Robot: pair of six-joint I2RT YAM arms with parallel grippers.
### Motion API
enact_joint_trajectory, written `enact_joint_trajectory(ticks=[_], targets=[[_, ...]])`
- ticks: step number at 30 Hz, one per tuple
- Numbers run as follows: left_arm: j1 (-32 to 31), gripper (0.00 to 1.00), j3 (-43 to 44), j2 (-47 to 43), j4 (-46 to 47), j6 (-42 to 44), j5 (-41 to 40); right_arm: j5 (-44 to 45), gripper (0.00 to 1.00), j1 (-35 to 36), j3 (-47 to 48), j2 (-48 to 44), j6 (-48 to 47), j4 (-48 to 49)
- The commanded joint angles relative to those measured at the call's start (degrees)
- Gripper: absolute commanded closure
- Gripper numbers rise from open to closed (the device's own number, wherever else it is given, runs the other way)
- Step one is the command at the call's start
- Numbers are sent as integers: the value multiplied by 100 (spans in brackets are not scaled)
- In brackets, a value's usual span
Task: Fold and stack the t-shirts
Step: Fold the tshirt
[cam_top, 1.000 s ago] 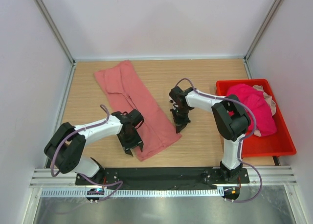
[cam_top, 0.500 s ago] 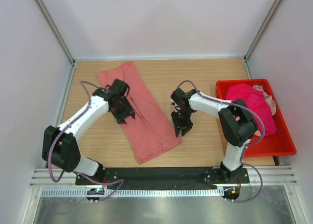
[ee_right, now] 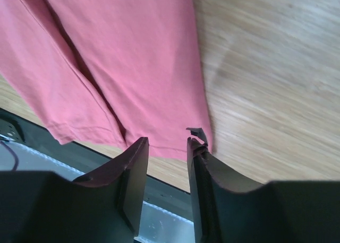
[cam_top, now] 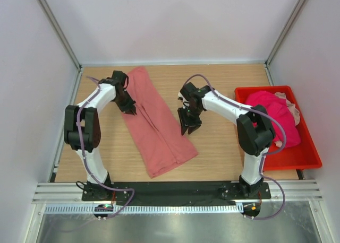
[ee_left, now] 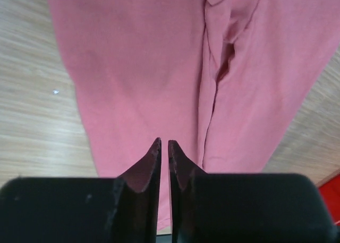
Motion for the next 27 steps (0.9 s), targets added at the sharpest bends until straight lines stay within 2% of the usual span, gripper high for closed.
enact_joint_trajectory(ticks=[1, 3, 7, 13, 18, 22, 25, 27], targets=[[51, 94, 347, 381, 143, -101, 426, -336, 59, 74, 498, 248, 66, 6], [51, 97, 382, 505, 160, -163, 444, -363, 65, 92, 717, 380, 75, -12], [51, 97, 374, 725, 353, -312, 619, -556, 78, 127, 965, 609, 110, -47], [51, 97, 400, 857, 547, -444, 690, -819, 82, 285, 1184, 960, 190, 58], [51, 97, 304, 761, 758, -532, 699, -1267, 82, 452, 1473, 1250, 513, 550], [51, 96, 347, 909, 767, -541, 725, -1584, 85, 592, 1676, 1453, 1050, 1391], [51, 96, 347, 1006, 950, -515, 796, -1480, 87, 663, 1800, 1523, 1384, 1946], [51, 96, 304, 1059, 1022, -489, 857, -1304, 93, 725, 1992, 1672, 1481, 2088]])
